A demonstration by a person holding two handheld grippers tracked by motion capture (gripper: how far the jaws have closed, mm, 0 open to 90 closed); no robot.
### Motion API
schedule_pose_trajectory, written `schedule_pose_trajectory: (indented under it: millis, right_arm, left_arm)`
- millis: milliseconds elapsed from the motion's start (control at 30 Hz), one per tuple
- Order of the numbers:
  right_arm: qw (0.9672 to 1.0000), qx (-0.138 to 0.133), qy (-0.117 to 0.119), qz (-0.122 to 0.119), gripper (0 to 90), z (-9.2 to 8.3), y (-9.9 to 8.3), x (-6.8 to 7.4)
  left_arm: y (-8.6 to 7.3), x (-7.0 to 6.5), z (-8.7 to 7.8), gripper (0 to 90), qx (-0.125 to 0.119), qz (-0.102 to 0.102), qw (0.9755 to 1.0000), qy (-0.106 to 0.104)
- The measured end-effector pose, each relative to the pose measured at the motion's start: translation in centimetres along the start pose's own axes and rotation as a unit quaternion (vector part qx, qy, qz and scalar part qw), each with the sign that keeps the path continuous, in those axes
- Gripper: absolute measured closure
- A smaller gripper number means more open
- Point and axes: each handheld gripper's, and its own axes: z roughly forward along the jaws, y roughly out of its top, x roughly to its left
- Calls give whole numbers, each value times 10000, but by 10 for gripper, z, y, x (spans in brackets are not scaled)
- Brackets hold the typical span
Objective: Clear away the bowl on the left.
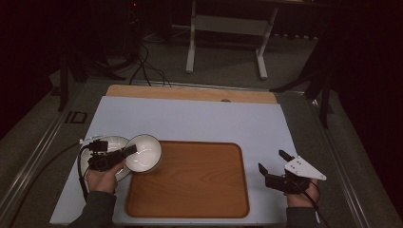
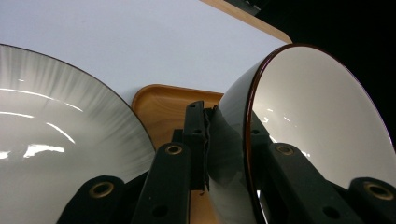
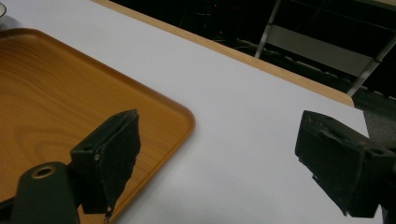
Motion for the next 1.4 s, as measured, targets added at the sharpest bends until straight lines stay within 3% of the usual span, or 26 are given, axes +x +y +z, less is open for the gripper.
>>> schedule_pose_trajectory:
  millis: [300,1400]
  right_arm:
    - [10000,3,9,-6,137,0,0,0]
    - [10000,2,13,-15,137,0,0,0]
  left_arm:
    - [-1,-5,4,786,33,10,10000,-44]
    - [-7,-30,26,785,336,386,9985,-169]
